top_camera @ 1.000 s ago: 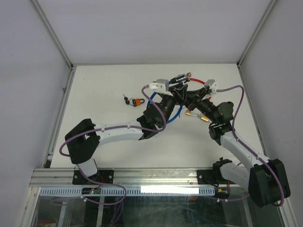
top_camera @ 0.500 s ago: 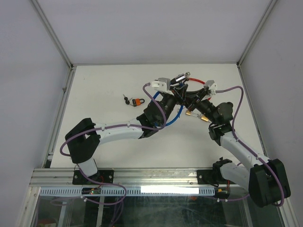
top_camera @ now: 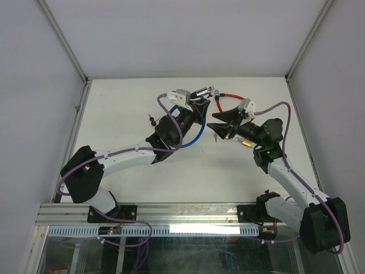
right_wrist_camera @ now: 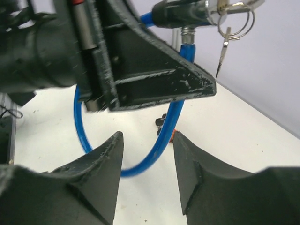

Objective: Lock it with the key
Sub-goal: Lock the lock.

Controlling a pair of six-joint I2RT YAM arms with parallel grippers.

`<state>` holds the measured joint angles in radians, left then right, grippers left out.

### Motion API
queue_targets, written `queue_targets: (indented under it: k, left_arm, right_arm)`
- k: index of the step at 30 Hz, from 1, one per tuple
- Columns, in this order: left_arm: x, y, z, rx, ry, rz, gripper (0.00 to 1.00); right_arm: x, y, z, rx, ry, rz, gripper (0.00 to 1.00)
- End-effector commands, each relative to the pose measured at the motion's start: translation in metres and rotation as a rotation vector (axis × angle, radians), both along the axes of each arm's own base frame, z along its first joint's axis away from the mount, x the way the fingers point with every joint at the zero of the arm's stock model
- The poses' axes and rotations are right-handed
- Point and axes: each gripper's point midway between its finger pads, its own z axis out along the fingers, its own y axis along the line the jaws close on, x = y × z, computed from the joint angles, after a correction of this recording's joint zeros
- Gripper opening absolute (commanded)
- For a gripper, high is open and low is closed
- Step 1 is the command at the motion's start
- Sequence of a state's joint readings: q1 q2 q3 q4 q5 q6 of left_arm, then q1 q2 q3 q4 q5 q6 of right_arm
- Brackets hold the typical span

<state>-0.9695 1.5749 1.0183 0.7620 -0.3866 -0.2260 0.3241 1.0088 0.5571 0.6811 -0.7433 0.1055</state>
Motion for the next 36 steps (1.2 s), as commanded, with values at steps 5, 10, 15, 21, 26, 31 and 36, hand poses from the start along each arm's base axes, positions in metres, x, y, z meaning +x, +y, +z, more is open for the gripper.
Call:
queue_targets:
  k: [5,10,15,21,26,31,36]
  left_arm:
    - [-0.014,0.039,0.040,0.022,-0.138,-0.076,0.00]
    - [-0.028,0.049,0.021,0.127,-0.190,-0.211,0.00]
    - [-0.042,0.055,-0.002,0.238,-0.235,-0.342,0.00]
    - [-0.062,0.050,-0.026,0.362,-0.310,-0.458,0.00]
    - [-0.068,0.046,-0.035,0.369,-0.316,-0.502,0.00]
    - [-0.072,0.043,-0.036,0.360,-0.318,-0.531,0.00]
    - [-0.075,0.041,-0.035,0.355,-0.327,-0.555,0.00]
  right_arm:
    - [-0.022,0.000,0.017,-0.163,-0.071,0.161,0.50]
    - [-0.031,-0.013,0.038,-0.132,0.031,0.236,0.58]
    - [-0.039,-0.016,0.049,-0.035,0.212,0.354,0.67]
    - [-0.029,-0.010,0.038,0.058,0.463,0.399,0.73]
    - [-0.026,0.000,0.026,0.075,0.556,0.423,0.72]
    - [-0.024,0.006,0.020,0.081,0.583,0.415,0.68]
    - [-0.025,0.011,0.016,0.076,0.596,0.417,0.62]
